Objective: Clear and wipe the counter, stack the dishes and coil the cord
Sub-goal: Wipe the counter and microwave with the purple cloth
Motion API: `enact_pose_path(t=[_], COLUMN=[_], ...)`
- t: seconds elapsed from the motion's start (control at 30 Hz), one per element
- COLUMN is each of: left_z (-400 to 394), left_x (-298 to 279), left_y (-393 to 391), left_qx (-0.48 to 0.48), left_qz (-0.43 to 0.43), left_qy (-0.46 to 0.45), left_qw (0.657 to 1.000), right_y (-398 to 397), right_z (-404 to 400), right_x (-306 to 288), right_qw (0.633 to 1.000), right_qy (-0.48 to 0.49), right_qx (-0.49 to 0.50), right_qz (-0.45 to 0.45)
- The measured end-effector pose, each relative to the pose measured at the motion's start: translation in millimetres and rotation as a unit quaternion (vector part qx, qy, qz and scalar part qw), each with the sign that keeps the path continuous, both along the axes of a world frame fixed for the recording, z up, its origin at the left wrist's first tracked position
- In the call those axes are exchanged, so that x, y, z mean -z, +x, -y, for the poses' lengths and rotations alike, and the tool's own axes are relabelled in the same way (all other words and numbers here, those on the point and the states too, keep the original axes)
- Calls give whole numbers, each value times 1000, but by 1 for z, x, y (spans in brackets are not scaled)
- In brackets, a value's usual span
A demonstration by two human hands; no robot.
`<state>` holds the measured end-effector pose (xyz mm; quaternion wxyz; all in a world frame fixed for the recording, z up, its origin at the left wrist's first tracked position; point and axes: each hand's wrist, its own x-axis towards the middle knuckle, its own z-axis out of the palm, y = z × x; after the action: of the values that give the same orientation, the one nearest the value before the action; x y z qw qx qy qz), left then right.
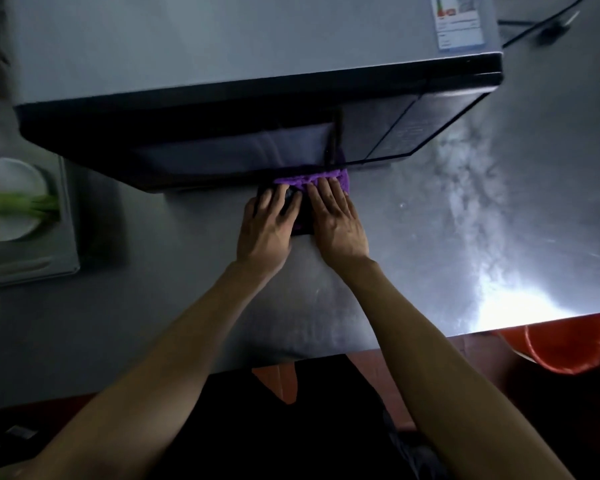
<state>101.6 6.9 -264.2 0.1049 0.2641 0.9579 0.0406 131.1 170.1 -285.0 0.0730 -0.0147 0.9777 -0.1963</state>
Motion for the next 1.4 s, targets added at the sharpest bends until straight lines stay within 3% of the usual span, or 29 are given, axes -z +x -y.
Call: enact_pose_path(t=[0.6, 0.93, 1.4], left_z=[-133, -121, -105], left_x=[1, 0, -2], left_y=[12, 24, 16], left_qx=[7, 30, 29], left_qz=[-7, -37, -1], left_qy=[11, 24, 27], left_qw=[1000, 999, 999], right_y=[9, 19, 15], right_z=[-131, -129, -112], right_x=[-1, -10, -8], right_qw=[999, 997, 1000], right_qy=[15, 10, 13], right_qx=[24, 45, 23], right_qz=[-21, -63, 5])
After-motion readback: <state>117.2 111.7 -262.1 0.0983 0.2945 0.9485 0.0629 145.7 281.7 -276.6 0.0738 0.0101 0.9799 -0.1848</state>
